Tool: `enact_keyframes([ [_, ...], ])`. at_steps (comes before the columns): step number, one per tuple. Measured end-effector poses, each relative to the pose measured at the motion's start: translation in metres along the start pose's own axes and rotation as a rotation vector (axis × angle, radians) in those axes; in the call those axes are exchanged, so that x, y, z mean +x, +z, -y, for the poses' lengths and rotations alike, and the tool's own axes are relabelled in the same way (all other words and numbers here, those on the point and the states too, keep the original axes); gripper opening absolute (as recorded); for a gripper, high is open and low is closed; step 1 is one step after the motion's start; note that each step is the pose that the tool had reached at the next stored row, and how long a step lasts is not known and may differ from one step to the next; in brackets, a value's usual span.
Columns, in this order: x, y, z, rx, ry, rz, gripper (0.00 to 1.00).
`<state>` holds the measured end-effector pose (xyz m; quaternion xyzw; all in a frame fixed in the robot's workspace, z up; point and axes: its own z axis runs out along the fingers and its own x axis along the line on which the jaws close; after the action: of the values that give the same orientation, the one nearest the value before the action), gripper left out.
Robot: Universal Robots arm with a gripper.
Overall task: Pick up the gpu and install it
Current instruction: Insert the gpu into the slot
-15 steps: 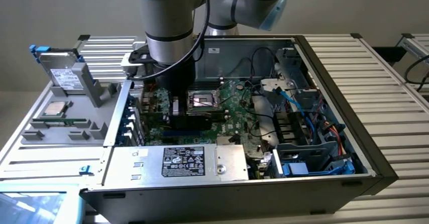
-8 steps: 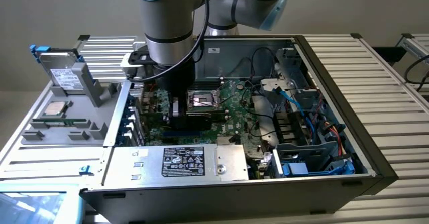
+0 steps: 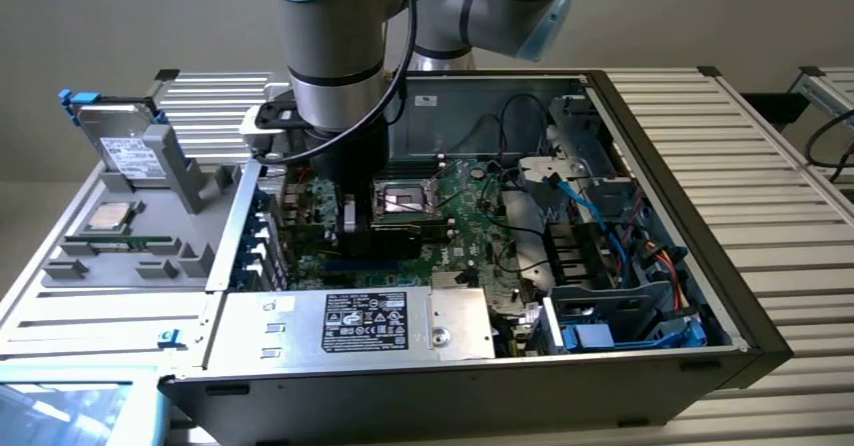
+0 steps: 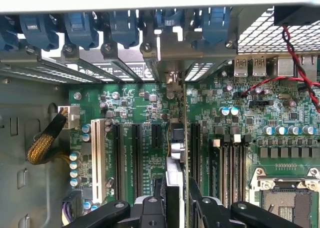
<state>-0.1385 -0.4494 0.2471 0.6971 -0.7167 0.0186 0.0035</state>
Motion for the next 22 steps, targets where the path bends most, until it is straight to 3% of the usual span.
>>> enact_keyframes([
  [2,0.0026,0.0001,0.0001,-0.0001,0.0,0.0079,0.28],
  [11,0.0025,0.0003,-0.0001,0.0005,0.0,0.0084,0.28],
  [18,0.001,0.0003,-0.0006,0.0017,0.0,0.0045,0.28],
  [22,0.001,0.0004,-0.0007,0.0021,0.0,-0.0054,0.28],
])
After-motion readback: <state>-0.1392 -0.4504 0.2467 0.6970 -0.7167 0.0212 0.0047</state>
